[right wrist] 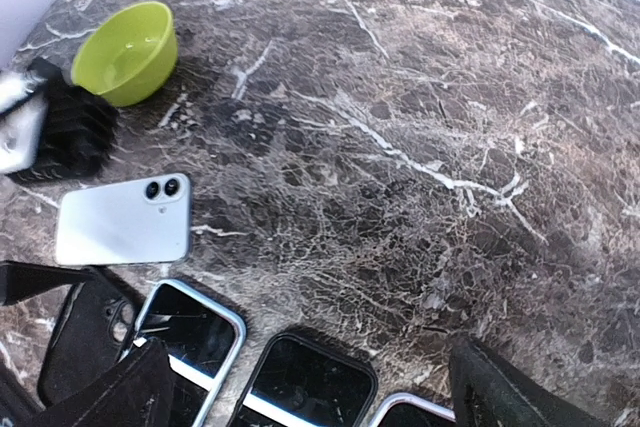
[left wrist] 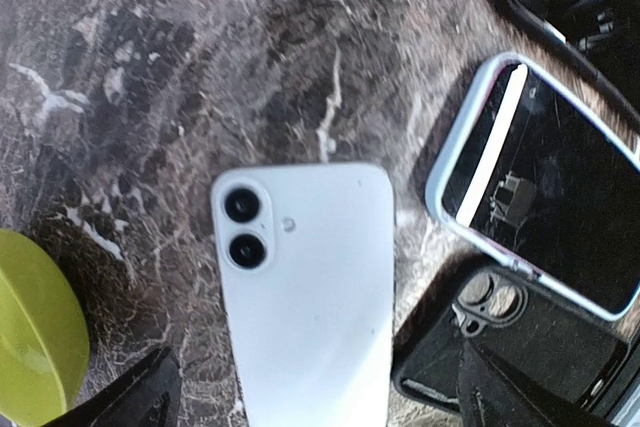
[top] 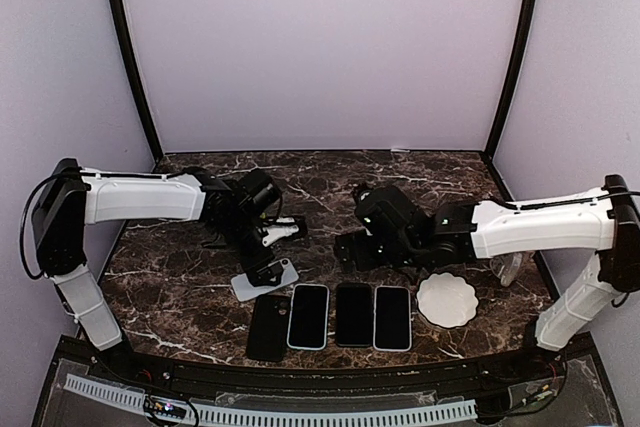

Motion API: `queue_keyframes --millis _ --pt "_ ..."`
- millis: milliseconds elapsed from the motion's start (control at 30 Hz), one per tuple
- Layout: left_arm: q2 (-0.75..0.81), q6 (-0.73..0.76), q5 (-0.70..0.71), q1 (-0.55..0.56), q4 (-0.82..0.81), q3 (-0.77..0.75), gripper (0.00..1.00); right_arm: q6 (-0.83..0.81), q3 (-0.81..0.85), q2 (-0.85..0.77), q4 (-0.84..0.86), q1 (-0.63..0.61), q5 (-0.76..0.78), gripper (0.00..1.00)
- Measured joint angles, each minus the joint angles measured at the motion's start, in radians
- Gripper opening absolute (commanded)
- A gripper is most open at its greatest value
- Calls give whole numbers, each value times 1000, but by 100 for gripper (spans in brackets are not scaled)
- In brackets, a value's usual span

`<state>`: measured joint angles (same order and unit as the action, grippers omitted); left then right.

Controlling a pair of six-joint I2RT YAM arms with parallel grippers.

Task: Put the phone into the phone case
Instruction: Move the phone to the center of the board, then pick up the phone from the center of the board.

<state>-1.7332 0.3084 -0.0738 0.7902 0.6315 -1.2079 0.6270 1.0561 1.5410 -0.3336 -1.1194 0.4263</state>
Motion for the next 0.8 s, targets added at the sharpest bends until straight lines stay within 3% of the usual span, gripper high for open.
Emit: queue_keyframes --millis 433,800 --pt "-65 74 -9 -1 -1 5 99 -86 -21 -66 -28 6 16 99" --pt "-178 47 -3 -3 -15 -44 91 -122 -43 -66 -29 8 13 98"
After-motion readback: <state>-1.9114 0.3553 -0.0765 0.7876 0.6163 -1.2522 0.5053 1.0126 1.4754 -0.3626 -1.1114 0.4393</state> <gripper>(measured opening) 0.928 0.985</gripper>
